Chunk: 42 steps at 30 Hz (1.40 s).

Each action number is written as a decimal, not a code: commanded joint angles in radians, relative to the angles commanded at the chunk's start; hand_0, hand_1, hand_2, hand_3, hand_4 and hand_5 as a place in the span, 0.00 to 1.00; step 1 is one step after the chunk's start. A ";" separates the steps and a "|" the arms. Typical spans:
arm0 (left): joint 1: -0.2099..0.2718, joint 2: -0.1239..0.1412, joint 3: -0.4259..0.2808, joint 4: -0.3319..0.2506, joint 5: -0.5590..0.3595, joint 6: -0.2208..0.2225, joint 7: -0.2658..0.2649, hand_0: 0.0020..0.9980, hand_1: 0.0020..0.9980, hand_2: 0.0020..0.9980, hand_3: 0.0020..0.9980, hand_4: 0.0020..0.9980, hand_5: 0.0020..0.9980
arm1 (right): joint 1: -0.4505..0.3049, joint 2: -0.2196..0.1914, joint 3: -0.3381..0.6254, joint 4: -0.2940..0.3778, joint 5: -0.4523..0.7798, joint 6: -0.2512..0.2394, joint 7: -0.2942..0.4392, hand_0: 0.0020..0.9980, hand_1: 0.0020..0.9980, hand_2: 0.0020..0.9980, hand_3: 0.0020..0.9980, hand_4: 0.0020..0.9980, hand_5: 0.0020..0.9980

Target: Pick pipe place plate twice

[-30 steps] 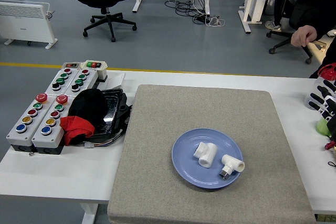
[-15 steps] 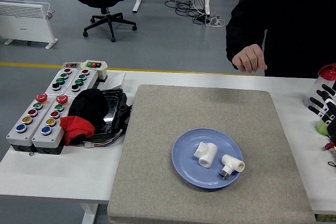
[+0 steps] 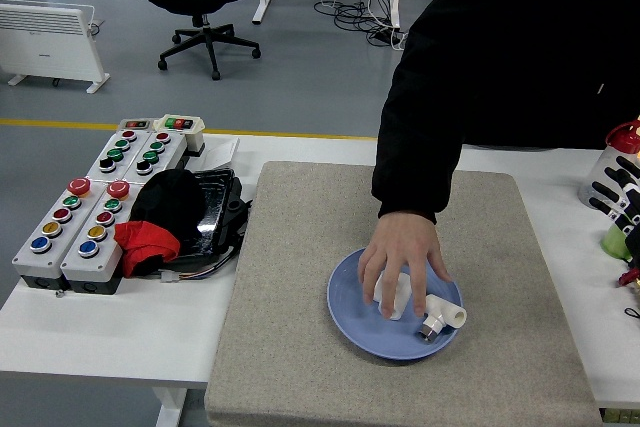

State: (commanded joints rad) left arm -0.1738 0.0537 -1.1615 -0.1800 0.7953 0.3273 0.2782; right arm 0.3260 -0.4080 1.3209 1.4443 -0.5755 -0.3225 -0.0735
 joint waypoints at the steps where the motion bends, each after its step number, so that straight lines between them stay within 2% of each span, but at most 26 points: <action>1: 0.000 0.000 0.000 0.000 0.000 0.000 0.000 0.72 0.76 0.73 0.68 0.41 1.00 | 0.000 0.000 0.000 0.000 0.000 0.000 0.000 0.80 0.77 0.85 0.84 0.54 0.59; 42: -0.003 0.000 0.001 0.000 -0.002 0.000 0.000 0.72 0.76 0.73 0.68 0.41 1.00 | 0.004 -0.005 0.020 0.009 0.046 0.006 -0.006 0.80 0.77 0.85 0.84 0.54 0.59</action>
State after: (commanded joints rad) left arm -0.1766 0.0535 -1.1602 -0.1800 0.7935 0.3274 0.2780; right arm 0.3304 -0.4135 1.3412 1.4532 -0.5291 -0.3166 -0.0798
